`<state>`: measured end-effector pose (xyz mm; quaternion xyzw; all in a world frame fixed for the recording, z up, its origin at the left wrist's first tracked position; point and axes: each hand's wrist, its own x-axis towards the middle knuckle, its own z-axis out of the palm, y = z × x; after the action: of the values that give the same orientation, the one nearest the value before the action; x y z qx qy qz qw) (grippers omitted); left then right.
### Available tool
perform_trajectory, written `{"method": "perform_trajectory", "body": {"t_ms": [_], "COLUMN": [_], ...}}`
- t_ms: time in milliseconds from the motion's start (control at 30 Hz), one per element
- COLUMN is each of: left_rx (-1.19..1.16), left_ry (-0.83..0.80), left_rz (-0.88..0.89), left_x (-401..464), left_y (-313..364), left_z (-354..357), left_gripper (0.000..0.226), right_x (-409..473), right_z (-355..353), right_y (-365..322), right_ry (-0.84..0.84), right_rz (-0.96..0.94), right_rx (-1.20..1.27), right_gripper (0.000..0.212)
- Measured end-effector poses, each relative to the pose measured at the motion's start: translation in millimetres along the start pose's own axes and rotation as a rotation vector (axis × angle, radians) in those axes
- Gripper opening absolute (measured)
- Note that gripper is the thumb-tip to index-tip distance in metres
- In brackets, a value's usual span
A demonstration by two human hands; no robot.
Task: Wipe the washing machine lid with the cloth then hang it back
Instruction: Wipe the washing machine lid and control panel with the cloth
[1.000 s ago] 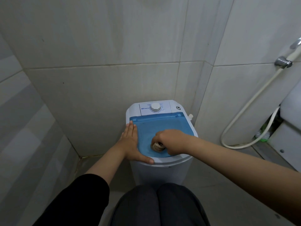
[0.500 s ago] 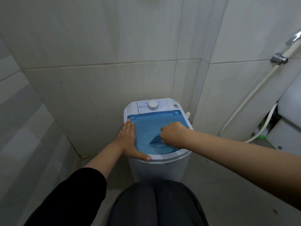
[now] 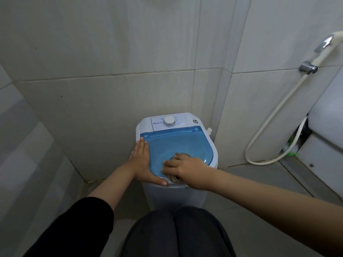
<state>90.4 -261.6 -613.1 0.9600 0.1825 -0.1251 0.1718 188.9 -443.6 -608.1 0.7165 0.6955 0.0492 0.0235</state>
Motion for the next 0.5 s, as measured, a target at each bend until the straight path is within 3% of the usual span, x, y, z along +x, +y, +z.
{"method": "perform_trajectory", "body": {"t_ms": [133, 500], "left_rx": [0.014, 0.004], "left_ry": [-0.007, 0.008], "left_rz": [-0.003, 0.001], "left_x": [0.9, -1.0], "left_y": [-0.3, 0.5], "left_z": [0.2, -0.1], "left_gripper": [0.173, 0.161], "right_x": [-14.2, -48.6], "right_z": [10.8, 0.8], "right_y": [8.1, 40.9], "right_ry": [0.164, 0.043], "right_rz": [-0.06, 0.024], "right_rx": [-0.047, 0.076], "right_gripper": [0.047, 0.059]}}
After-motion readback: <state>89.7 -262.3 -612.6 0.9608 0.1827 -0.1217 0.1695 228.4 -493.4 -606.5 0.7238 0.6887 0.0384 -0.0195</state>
